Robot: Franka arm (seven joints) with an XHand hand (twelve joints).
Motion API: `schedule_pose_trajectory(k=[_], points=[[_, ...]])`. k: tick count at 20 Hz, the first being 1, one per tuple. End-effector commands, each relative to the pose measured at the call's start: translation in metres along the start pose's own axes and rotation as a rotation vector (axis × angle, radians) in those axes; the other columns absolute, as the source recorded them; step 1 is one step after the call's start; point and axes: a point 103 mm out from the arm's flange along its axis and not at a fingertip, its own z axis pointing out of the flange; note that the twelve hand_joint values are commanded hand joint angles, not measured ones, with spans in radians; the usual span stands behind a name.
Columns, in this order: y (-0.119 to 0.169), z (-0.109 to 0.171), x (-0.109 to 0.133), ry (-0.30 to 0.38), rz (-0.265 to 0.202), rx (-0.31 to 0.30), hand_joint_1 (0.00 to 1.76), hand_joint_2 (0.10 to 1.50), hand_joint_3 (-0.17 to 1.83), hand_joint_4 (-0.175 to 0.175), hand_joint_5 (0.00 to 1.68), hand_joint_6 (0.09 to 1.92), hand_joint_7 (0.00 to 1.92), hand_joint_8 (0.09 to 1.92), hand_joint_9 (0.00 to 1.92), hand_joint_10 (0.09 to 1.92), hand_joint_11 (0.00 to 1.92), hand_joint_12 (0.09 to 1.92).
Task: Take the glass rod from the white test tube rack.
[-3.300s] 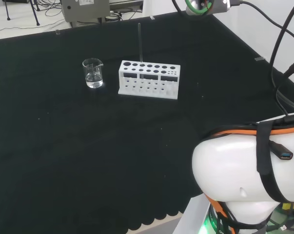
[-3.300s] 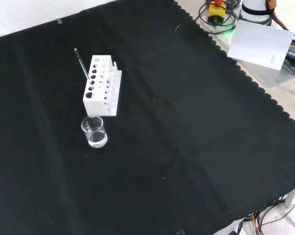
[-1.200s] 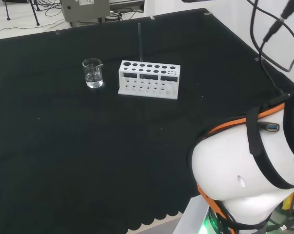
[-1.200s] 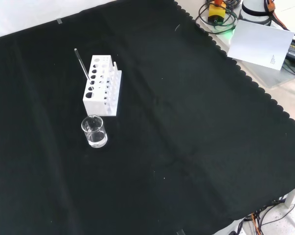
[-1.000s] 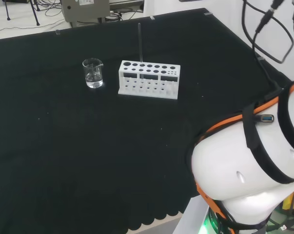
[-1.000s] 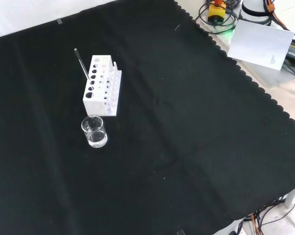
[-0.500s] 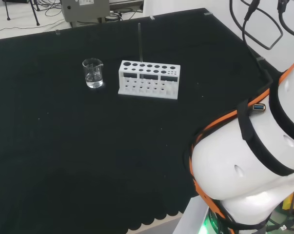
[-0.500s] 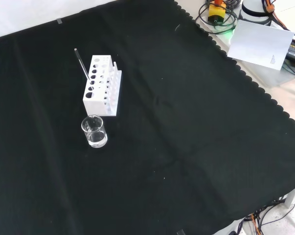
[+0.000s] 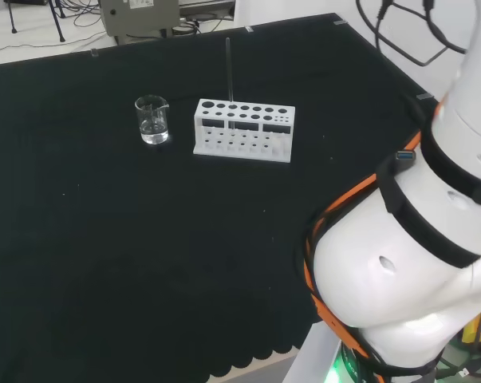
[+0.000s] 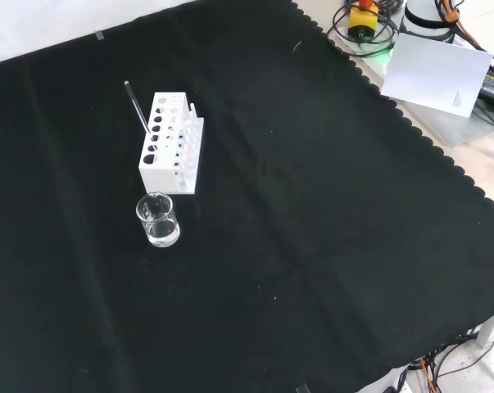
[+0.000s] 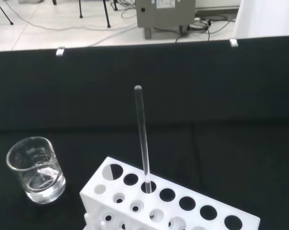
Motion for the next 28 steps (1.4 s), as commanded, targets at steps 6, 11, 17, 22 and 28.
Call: schedule_pose_trajectory(k=[6, 11, 17, 22, 28], points=[[0.073, 0.023, -0.018, 0.023, -0.013, 0.013, 0.52, 0.92, 0.39, -0.139, 0.15, 0.09, 0.36, 0.89, 0.58, 0.93, 0.26, 1.41], [0.092, 0.038, -0.018, 0.022, -0.036, 0.029, 0.52, 0.92, 0.40, -0.144, 0.16, 0.09, 0.39, 0.89, 0.66, 0.97, 0.37, 1.39], [0.097, 0.047, -0.007, 0.022, -0.058, 0.046, 0.52, 0.92, 0.40, -0.147, 0.18, 0.09, 0.42, 0.90, 0.70, 1.01, 0.44, 1.38], [0.100, 0.054, 0.003, 0.010, -0.071, 0.057, 0.53, 0.92, 0.40, -0.151, 0.19, 0.09, 0.47, 0.91, 0.76, 1.05, 0.49, 1.38], [0.101, 0.062, 0.012, 0.009, -0.087, 0.069, 0.53, 0.92, 0.41, -0.169, 0.29, 0.09, 0.57, 0.96, 0.81, 1.12, 0.56, 1.36]])
